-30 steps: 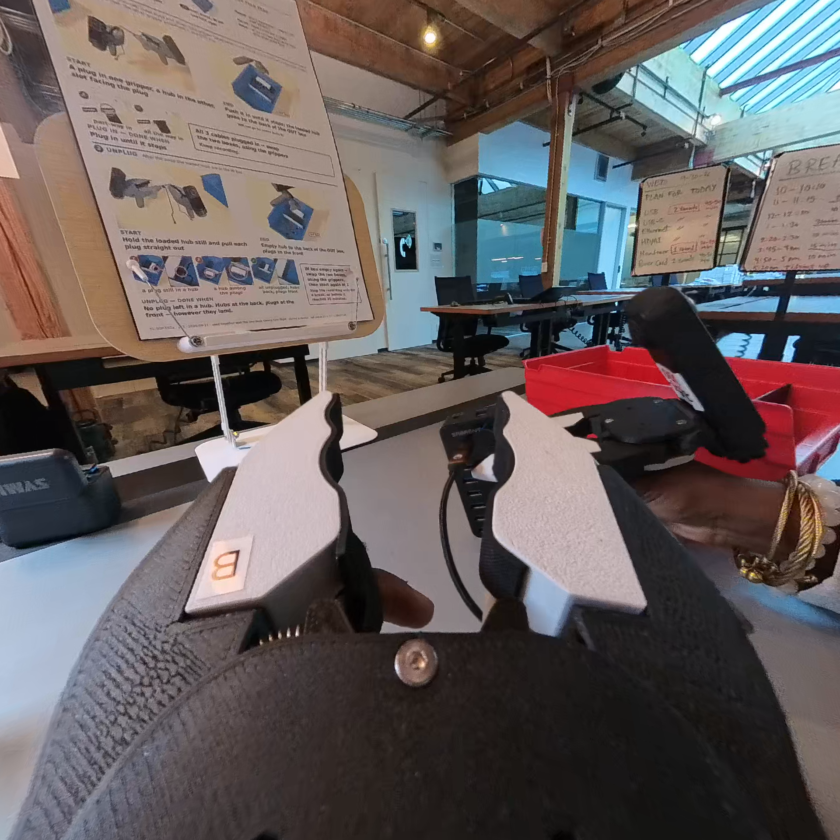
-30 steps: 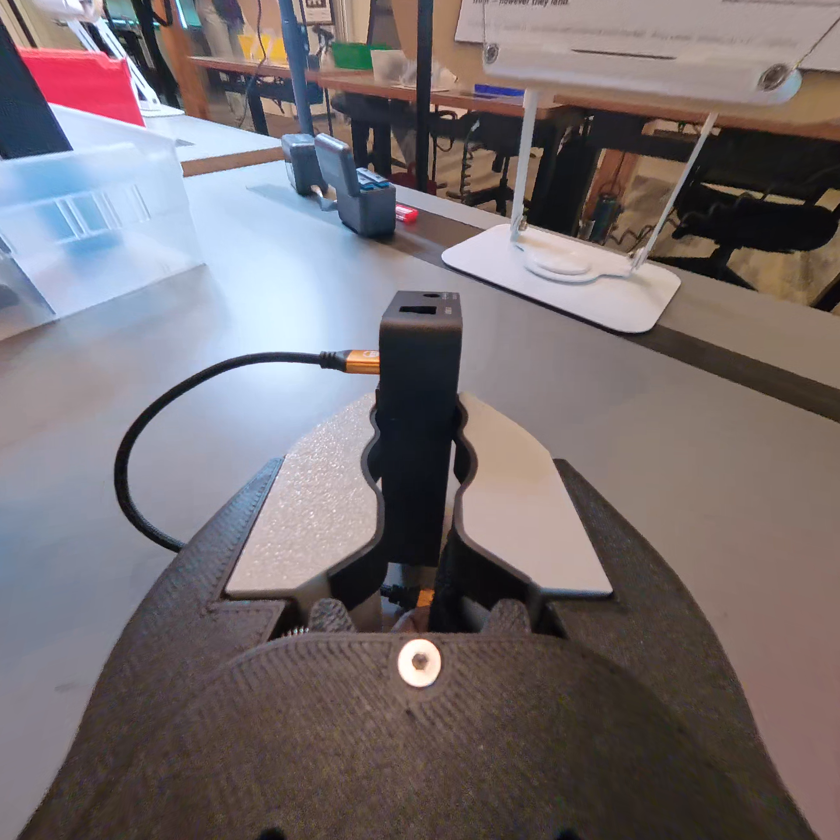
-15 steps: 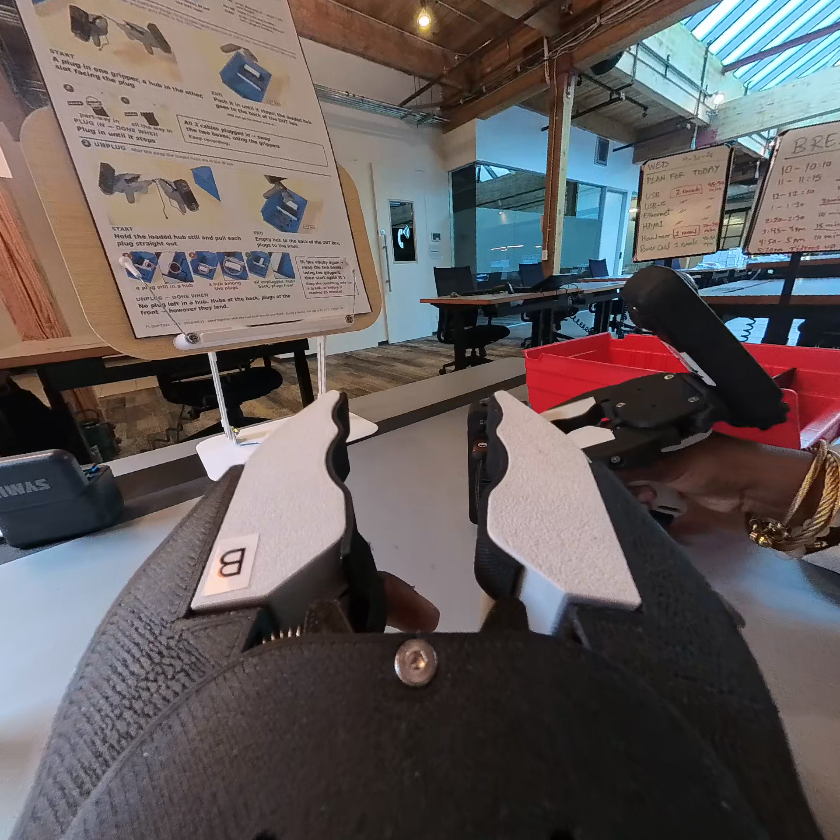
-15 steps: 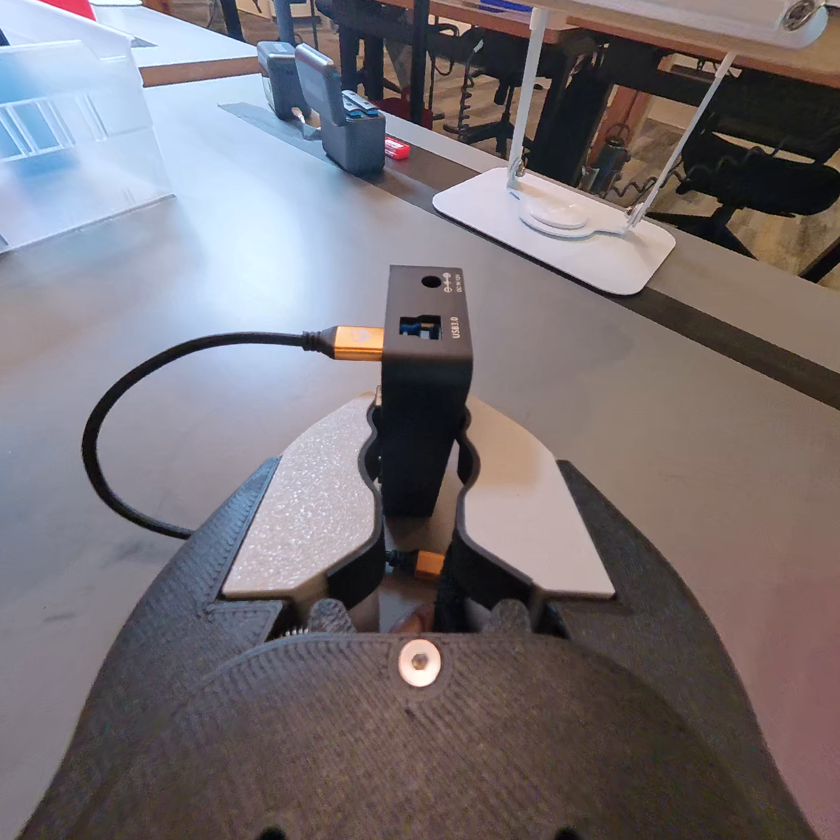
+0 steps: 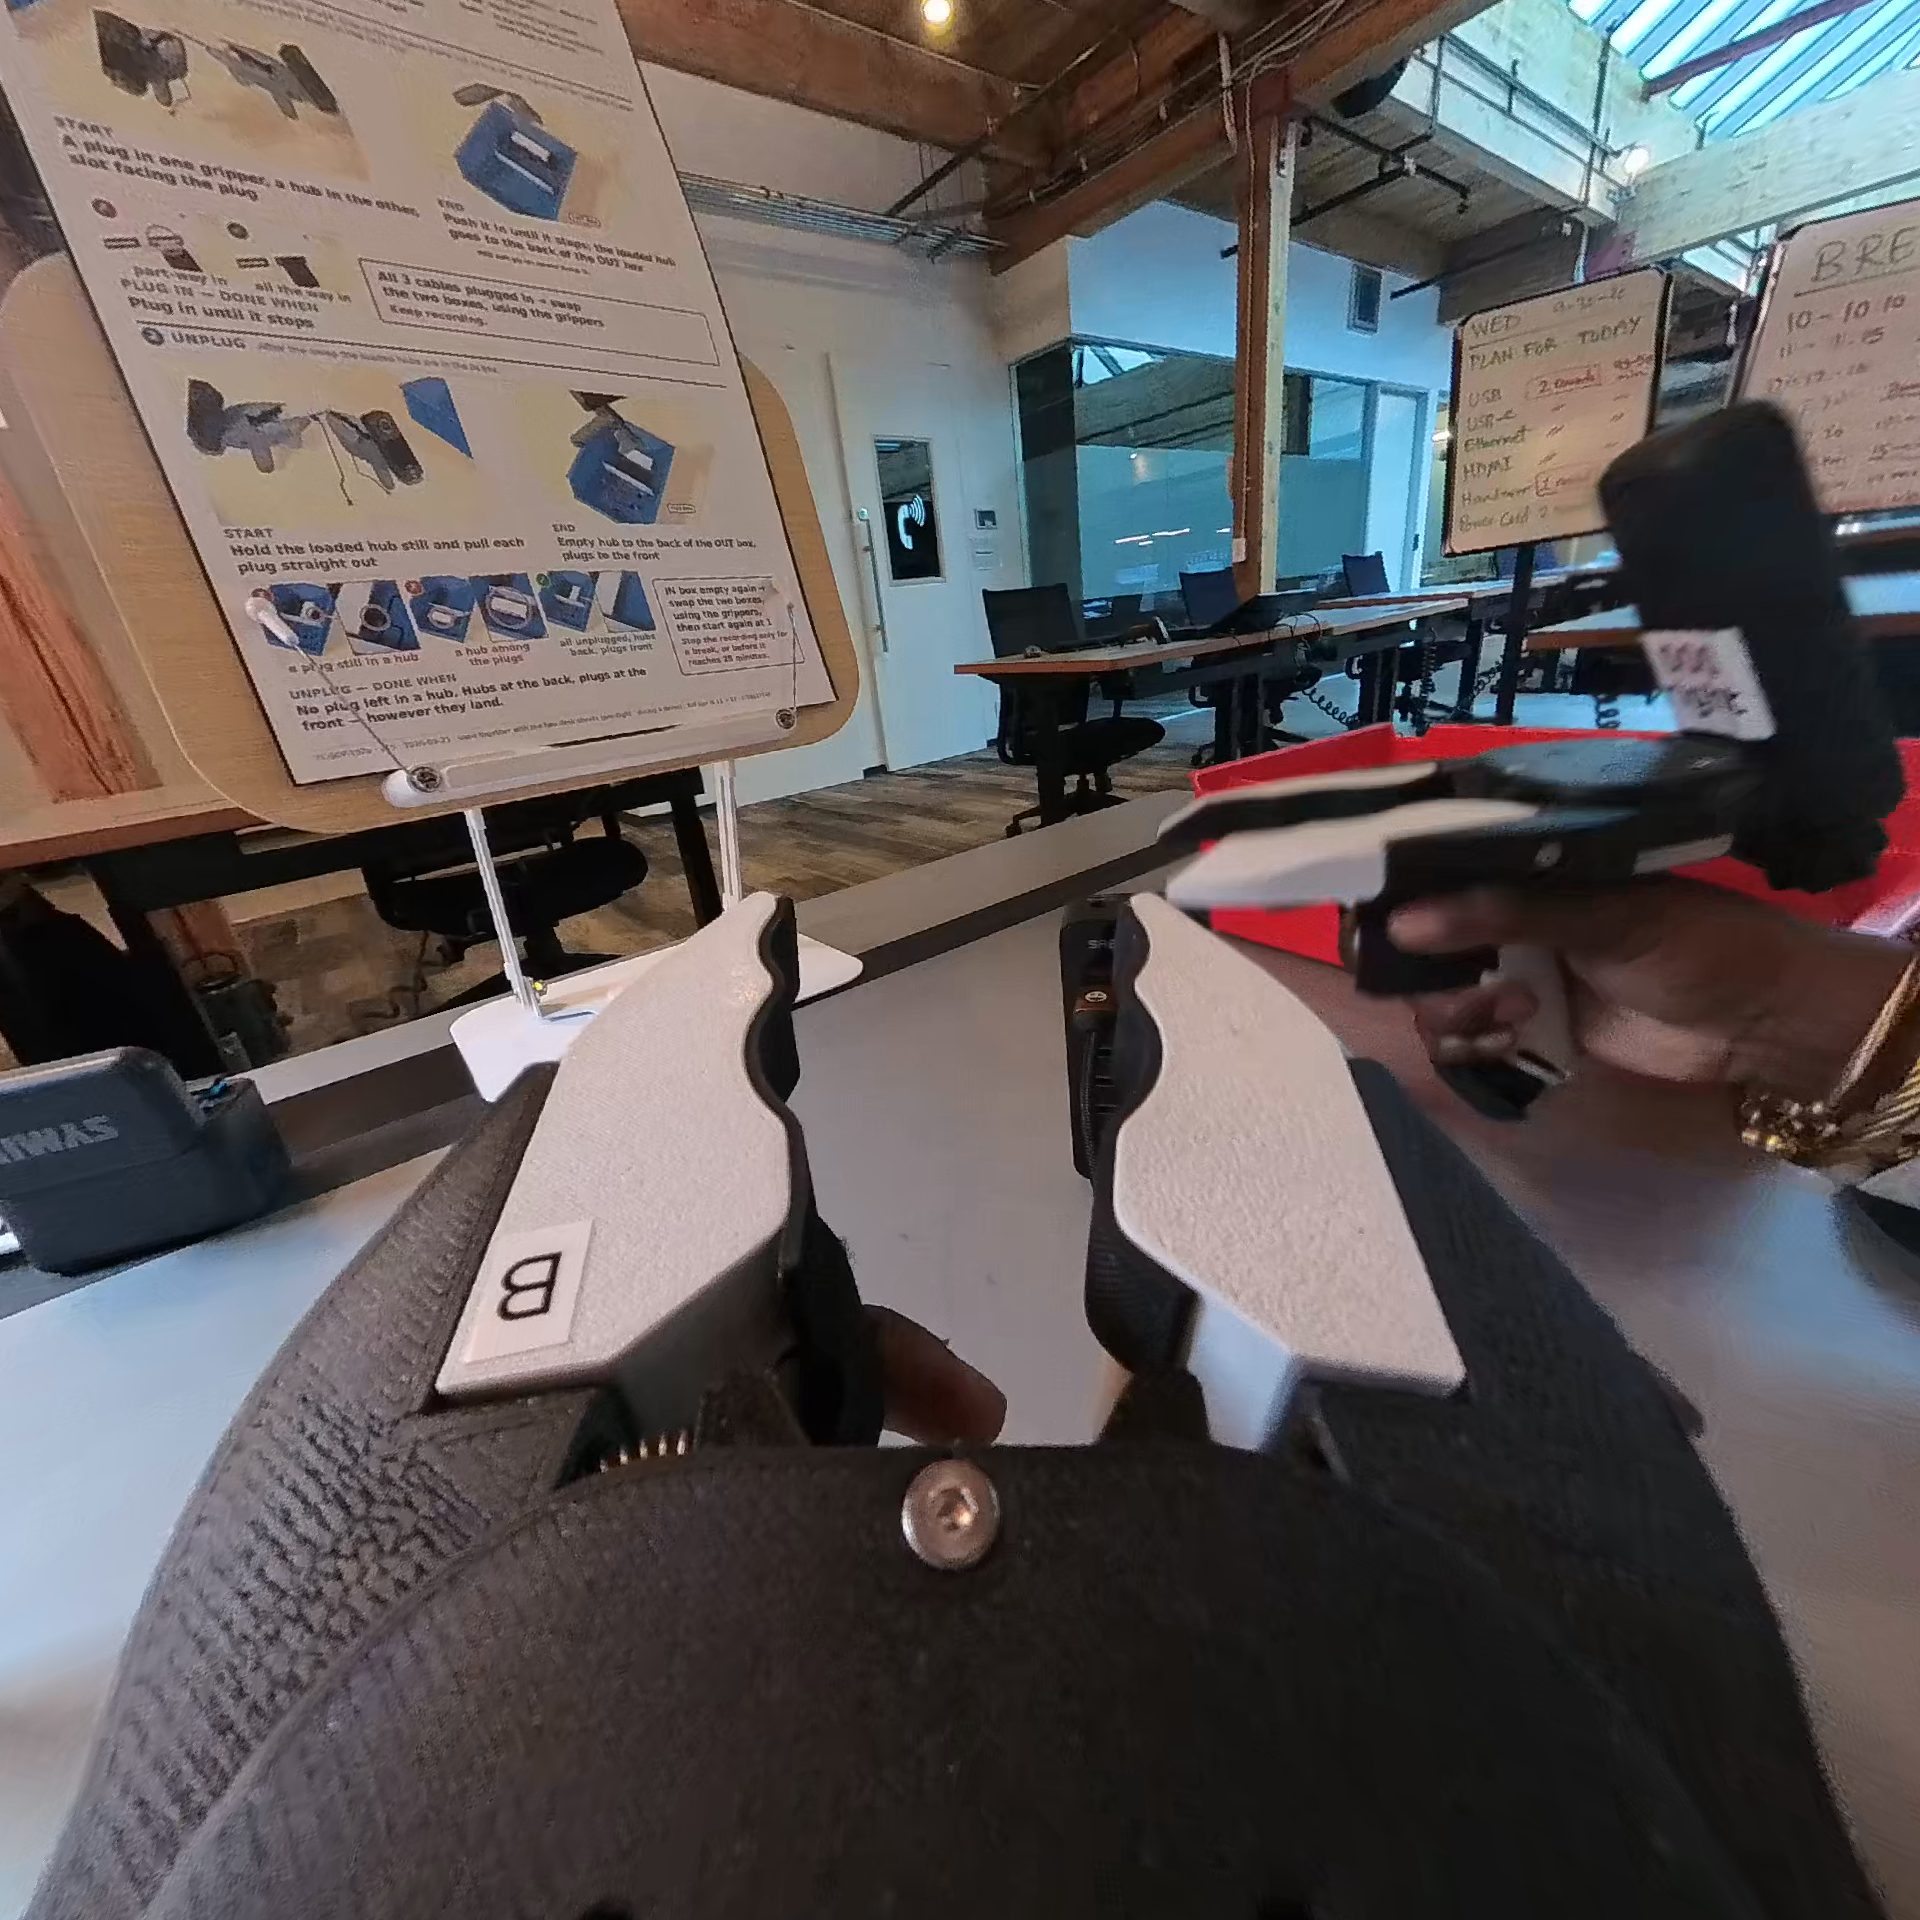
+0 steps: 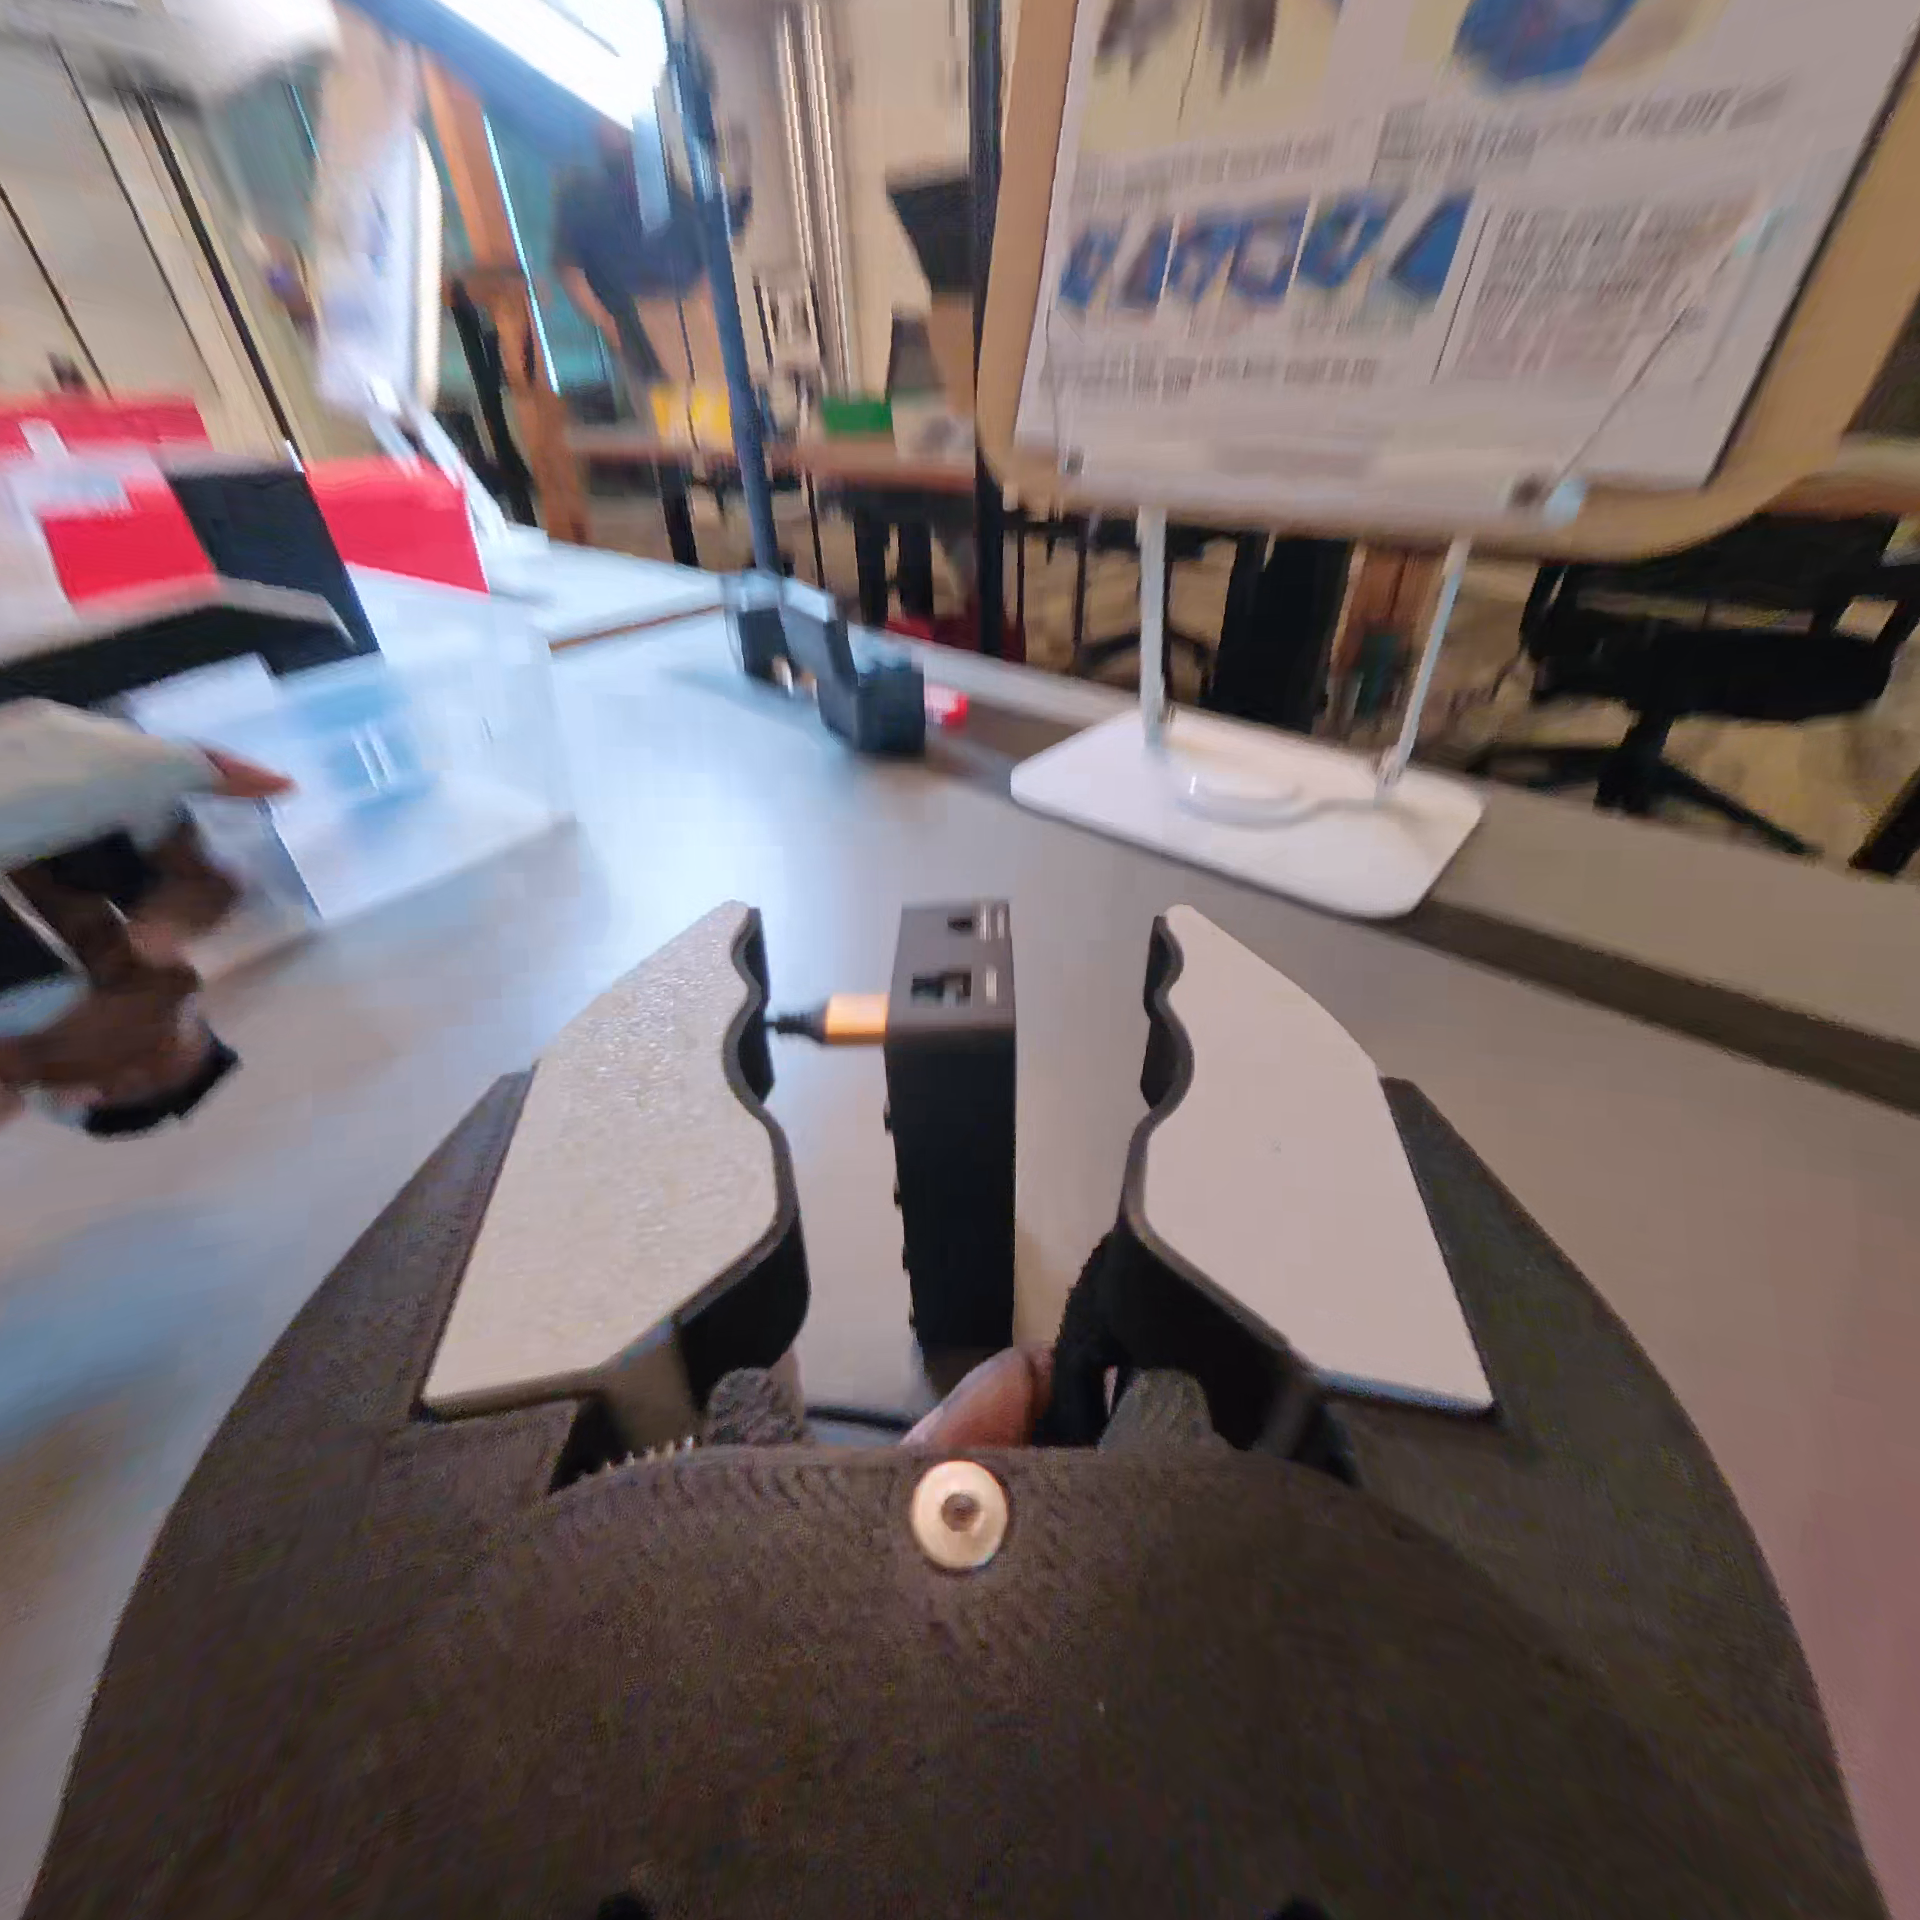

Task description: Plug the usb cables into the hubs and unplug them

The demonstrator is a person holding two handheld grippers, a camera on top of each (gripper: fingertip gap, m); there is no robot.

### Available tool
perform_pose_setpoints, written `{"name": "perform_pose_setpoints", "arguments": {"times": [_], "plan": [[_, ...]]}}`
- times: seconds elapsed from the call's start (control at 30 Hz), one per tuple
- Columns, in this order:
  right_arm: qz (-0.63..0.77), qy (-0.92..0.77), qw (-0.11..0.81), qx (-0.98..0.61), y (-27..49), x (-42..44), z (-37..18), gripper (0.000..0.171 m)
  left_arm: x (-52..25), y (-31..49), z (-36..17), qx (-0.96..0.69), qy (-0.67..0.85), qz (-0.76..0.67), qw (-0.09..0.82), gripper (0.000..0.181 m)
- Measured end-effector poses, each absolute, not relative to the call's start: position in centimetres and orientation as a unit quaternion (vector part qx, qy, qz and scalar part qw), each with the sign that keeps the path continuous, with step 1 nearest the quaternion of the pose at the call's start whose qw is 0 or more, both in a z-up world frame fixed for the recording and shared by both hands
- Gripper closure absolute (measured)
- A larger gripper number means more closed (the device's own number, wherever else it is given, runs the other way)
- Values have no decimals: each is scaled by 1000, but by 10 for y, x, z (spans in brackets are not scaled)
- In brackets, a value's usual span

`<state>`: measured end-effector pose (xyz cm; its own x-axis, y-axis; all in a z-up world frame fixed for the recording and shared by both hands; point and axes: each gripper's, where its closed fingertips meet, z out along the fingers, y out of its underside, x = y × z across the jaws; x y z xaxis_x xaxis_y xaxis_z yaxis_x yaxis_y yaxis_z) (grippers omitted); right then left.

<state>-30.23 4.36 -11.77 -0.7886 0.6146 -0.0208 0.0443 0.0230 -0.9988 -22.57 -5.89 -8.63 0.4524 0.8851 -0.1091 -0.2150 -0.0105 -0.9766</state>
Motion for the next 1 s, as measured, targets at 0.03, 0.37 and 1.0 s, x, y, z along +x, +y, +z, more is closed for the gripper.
{"name": "perform_pose_setpoints", "arguments": {"times": [0.03,0.37,1.0], "plan": [[683,-654,224,-236,48,-300,-103,101,-226,-58,-87,-567,-294,433,636,123],[784,-521,239,-237,82,-292,-55,110,-185,-75,-35,-587,-292,414,631,123],[769,-532,281,-215,77,-289,-56,115,-63,-400,-218,-618,-753,227,-8,140]]}}
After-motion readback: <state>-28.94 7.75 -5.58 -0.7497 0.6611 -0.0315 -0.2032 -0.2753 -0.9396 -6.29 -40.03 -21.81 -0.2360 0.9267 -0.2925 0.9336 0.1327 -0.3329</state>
